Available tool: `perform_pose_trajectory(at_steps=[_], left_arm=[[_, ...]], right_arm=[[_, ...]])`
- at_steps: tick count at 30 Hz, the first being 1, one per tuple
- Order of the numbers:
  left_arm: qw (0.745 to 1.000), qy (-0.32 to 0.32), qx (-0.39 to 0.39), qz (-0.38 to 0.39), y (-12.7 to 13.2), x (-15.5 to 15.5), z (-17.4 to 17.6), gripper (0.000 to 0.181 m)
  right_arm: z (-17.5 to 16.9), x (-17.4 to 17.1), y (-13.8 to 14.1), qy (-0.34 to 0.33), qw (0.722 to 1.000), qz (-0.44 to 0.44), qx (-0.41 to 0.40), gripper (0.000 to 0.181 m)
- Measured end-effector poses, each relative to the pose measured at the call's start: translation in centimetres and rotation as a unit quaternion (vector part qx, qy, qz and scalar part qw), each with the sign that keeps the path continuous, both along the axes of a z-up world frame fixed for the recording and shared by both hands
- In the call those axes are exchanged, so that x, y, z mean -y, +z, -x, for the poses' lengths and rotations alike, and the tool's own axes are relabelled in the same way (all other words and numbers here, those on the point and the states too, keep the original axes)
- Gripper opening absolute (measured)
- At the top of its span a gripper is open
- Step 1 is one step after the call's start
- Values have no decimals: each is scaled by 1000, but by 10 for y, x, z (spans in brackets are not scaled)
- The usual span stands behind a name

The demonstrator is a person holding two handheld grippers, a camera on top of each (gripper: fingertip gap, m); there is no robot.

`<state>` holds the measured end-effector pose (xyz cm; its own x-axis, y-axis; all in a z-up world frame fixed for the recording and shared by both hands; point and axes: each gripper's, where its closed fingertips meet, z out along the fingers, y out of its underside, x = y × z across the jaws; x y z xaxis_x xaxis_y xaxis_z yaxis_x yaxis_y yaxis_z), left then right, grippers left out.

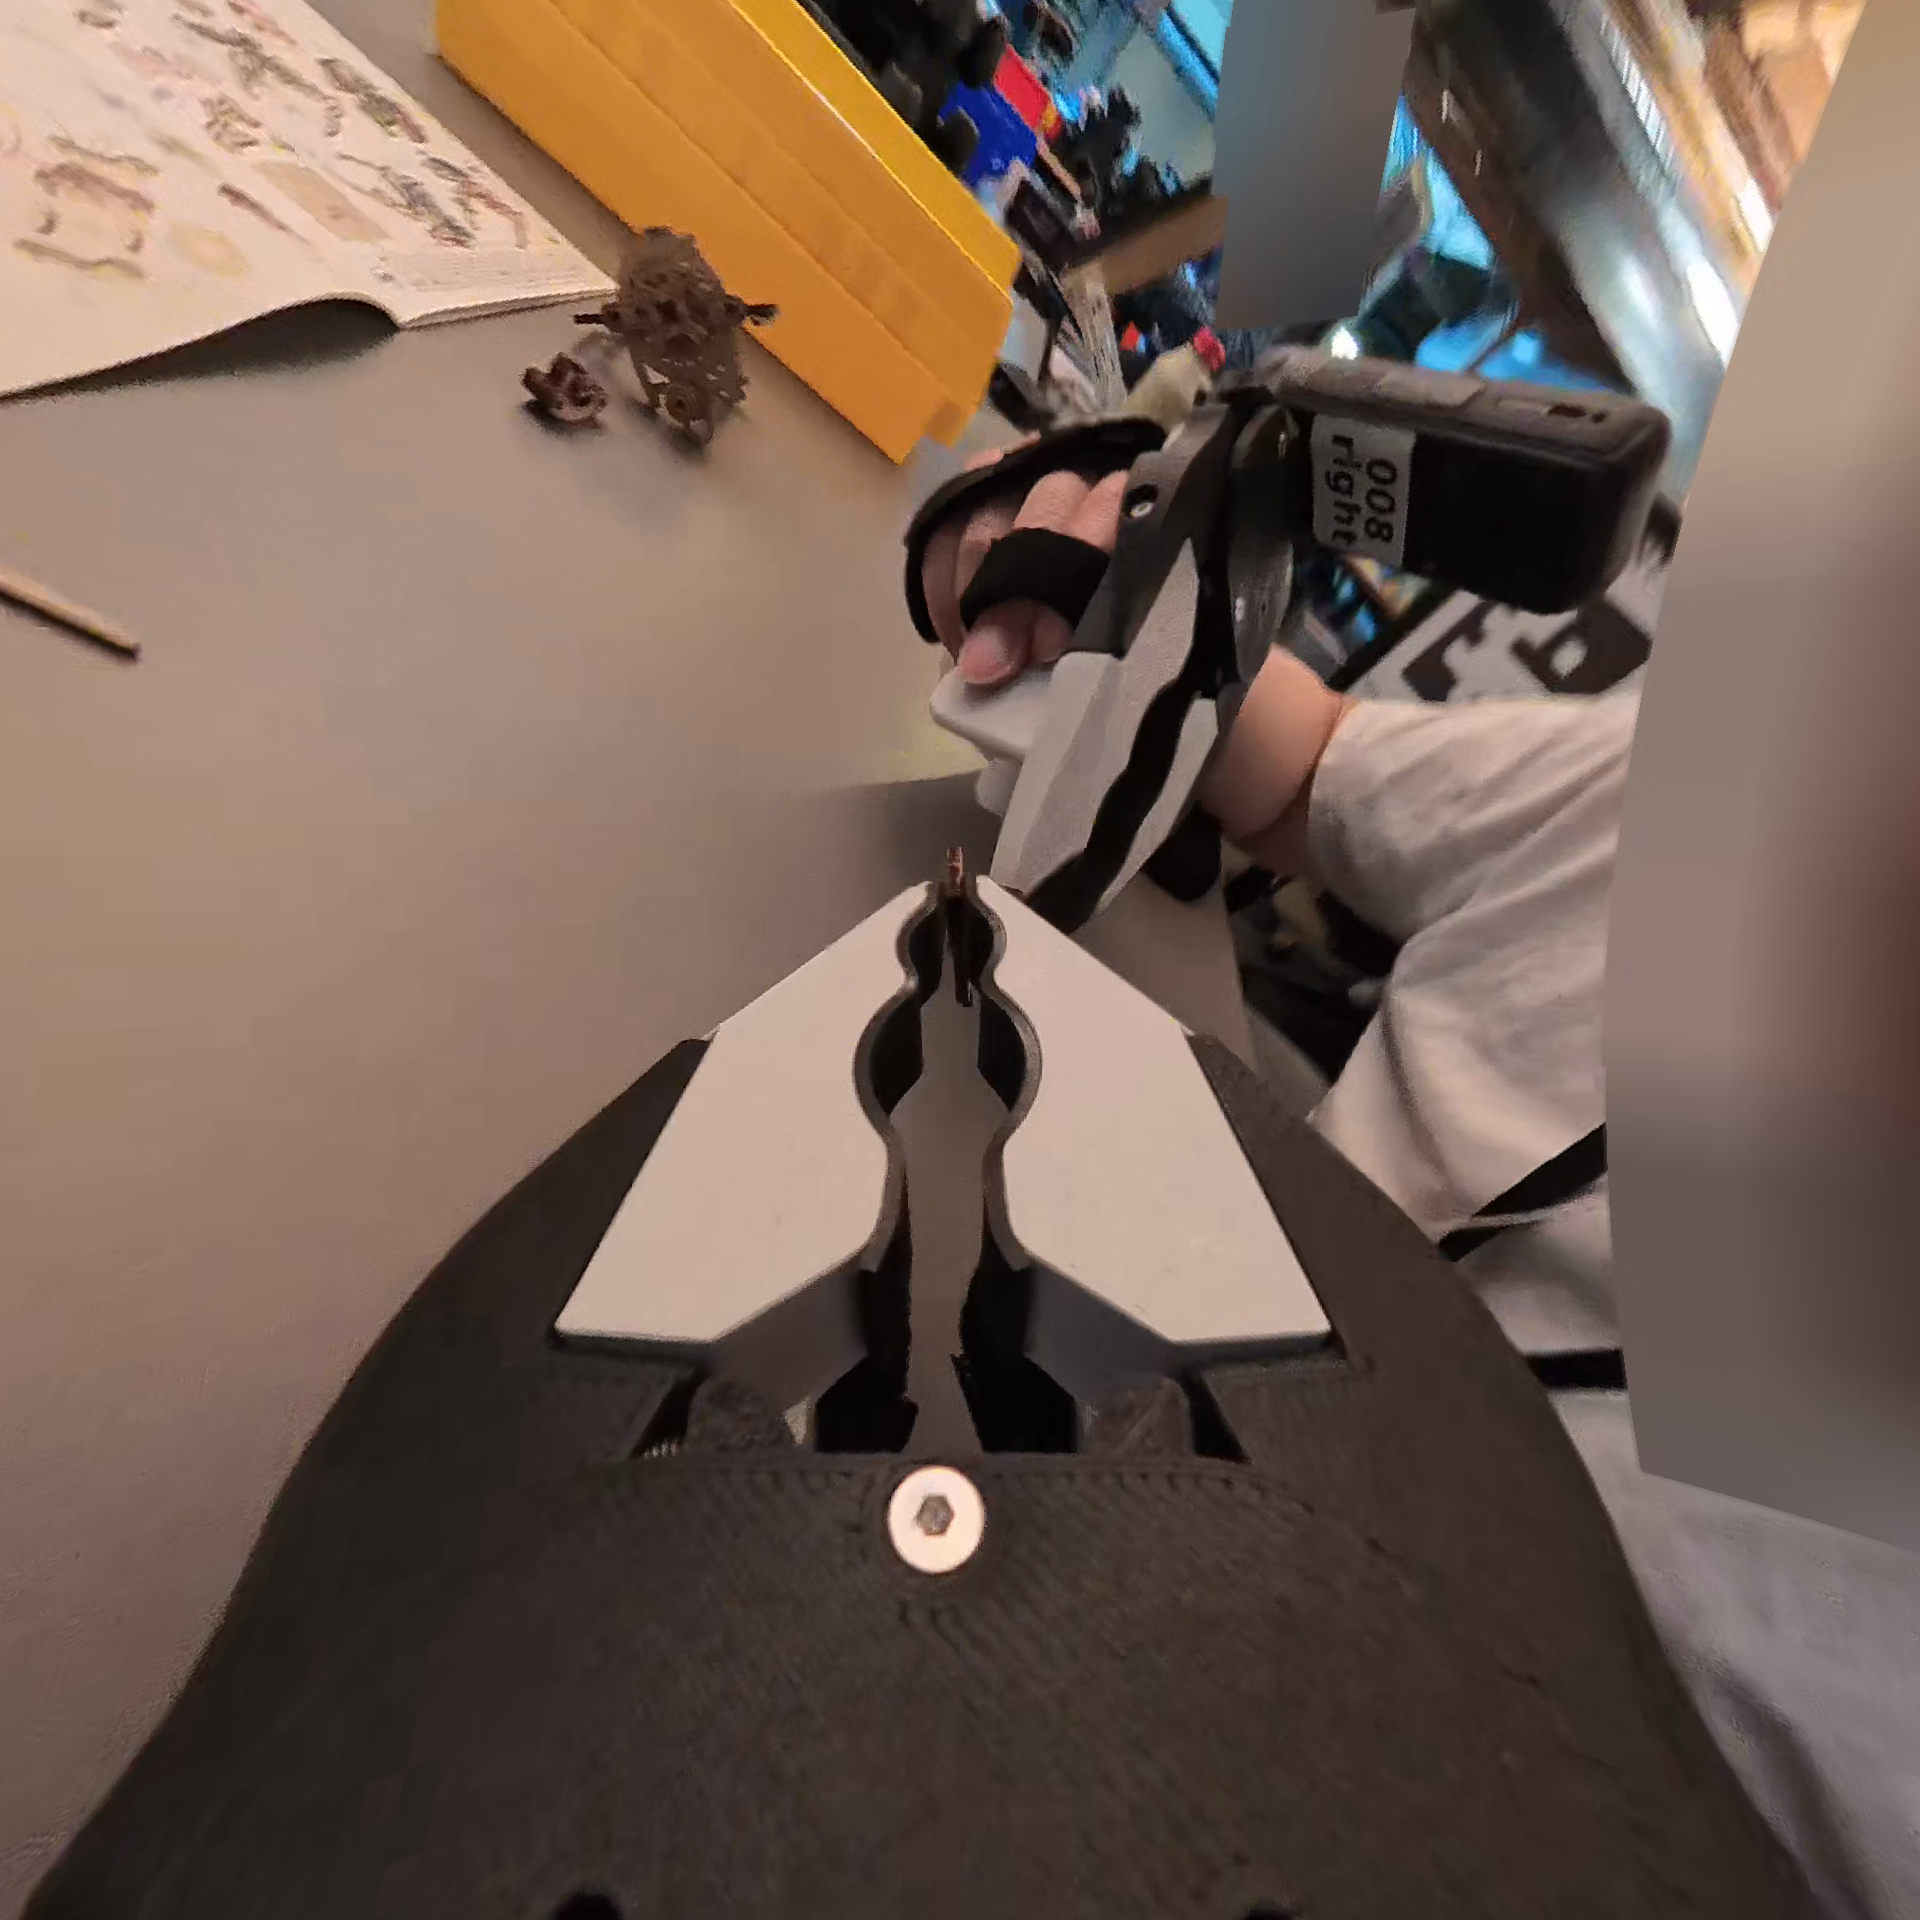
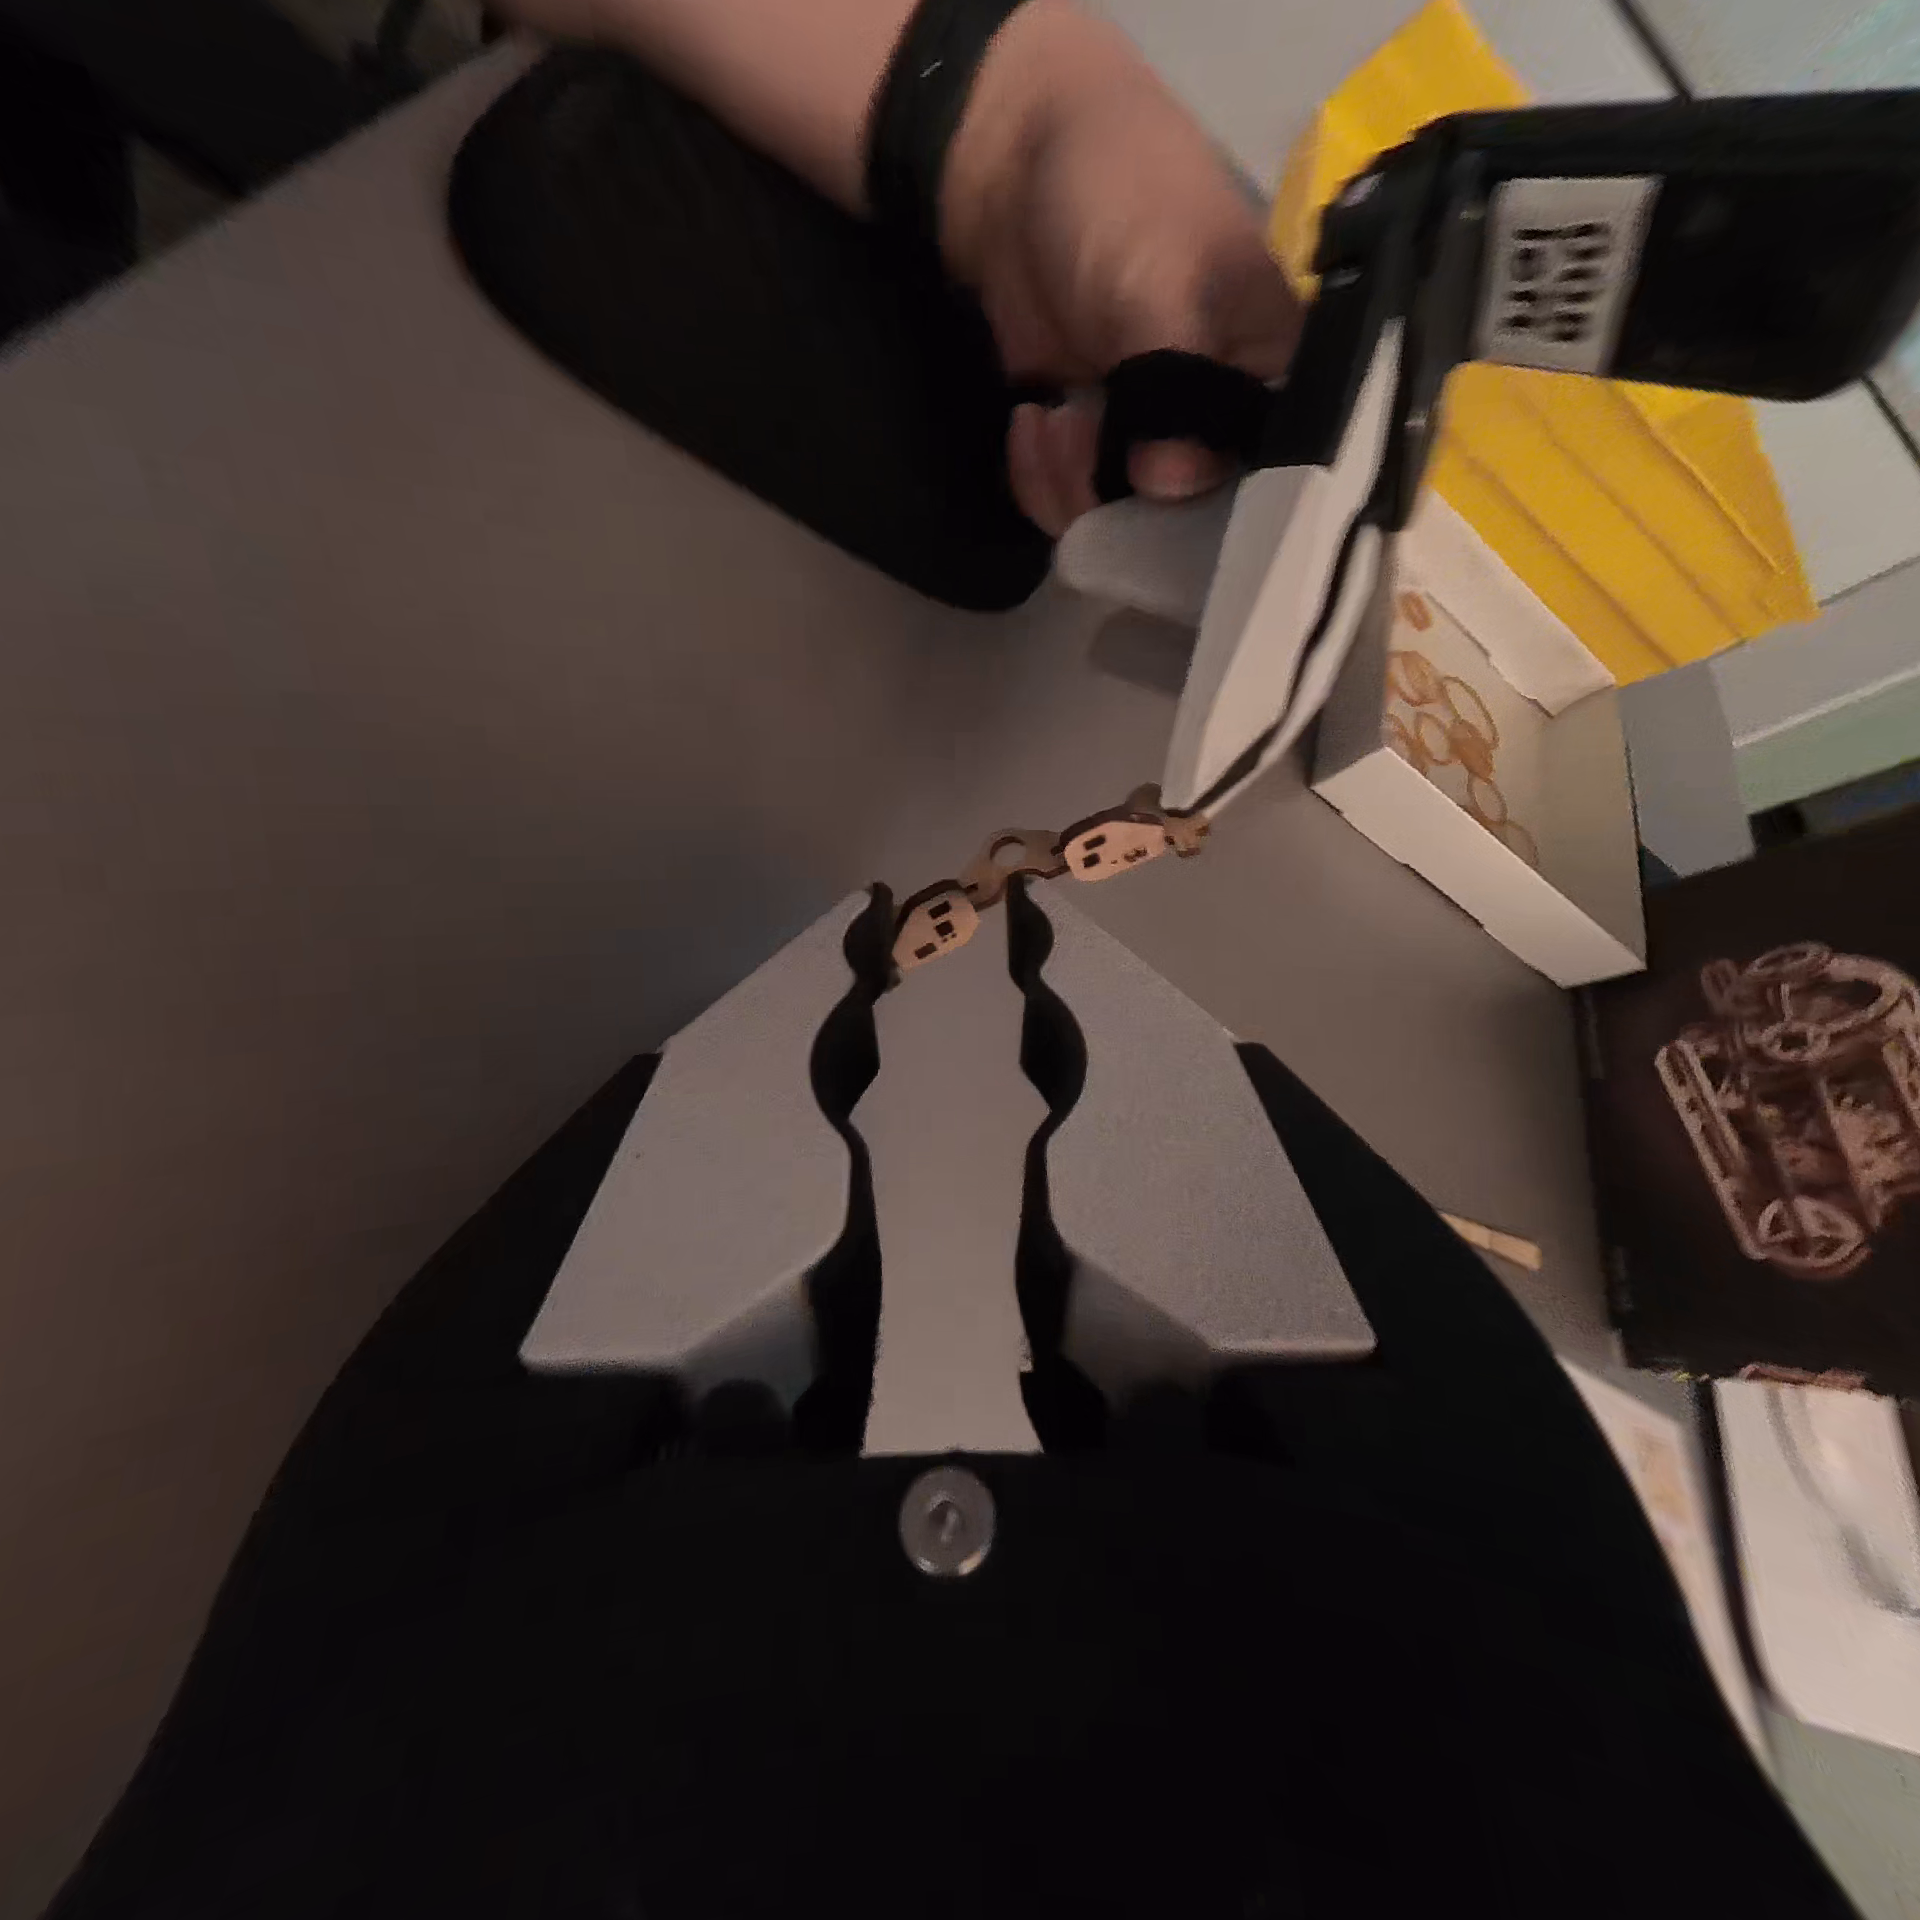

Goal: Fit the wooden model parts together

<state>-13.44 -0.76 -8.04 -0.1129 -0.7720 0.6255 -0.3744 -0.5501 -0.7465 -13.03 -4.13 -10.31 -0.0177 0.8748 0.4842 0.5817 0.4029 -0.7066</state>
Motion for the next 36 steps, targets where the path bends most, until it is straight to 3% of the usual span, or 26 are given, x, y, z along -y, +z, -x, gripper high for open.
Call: perform_pose_trajectory(at_steps=[2,5,7,9,11,14,18,28,36], left_arm=[[997,46,9,68,2,-15,1,0],[975,108,60,183,13,-36,5,0],[960,149,100,215,21,-49,8,0],[957,173,112,206,26,-52,9,0],[957,200,113,175,28,-53,7,0],[958,221,117,144,34,-50,5,0],[957,239,124,110,37,-50,5,0],[961,222,145,80,45,-42,0,0],[966,200,150,63,45,-32,-7,8]], right_arm=[[-6,-10,14,-28,997,38,-59,29],[-16,-34,38,-106,979,88,-149,56],[-13,-42,46,-142,970,96,-172,71],[-9,-58,40,-209,965,62,-145,71],[-4,-67,36,-250,961,25,-115,55],[4,-71,43,-272,957,-22,-96,31],[5,-75,49,-292,951,-76,-69,17],[3,-72,56,-276,949,-146,-43,16],[-3,-68,56,-271,951,-149,-27,10]])
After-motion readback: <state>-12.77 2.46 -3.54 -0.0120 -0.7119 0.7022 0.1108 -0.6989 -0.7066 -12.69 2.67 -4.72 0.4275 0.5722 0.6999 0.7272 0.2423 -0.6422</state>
